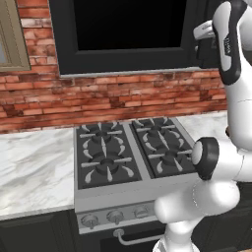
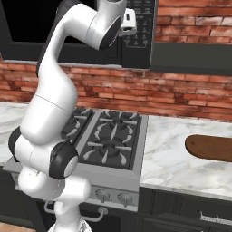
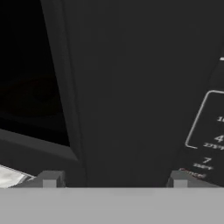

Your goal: Retrieve the reheated potato from the microwave, then place the potato, cheese, and condiment on the cutting board.

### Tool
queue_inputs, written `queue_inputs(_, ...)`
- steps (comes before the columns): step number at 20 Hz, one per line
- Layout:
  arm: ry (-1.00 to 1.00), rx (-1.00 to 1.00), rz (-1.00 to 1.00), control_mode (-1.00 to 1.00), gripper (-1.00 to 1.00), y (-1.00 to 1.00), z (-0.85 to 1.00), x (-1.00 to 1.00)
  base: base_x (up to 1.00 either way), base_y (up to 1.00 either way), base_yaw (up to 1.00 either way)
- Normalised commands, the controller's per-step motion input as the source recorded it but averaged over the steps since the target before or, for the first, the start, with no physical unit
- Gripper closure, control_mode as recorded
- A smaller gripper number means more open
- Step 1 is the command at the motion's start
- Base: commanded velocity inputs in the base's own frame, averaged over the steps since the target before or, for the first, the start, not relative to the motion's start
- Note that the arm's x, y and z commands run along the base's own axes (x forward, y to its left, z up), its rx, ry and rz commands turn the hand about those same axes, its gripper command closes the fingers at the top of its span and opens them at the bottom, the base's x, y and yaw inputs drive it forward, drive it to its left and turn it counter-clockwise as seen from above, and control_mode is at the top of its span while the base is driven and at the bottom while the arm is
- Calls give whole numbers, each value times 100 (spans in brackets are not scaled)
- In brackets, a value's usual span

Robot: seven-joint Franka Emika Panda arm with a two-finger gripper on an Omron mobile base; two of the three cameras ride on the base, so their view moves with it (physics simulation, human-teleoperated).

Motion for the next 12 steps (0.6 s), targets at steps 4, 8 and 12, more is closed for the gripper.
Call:
queue_inputs(4,-2,10,0,-100,100,27,-31,55,0,0,0)
queue_inputs(8,-1,15,0,-100,100,27,-36,41,0,0,0)
queue_inputs(12,-1,19,0,-100,100,35,-38,7,0,0,0)
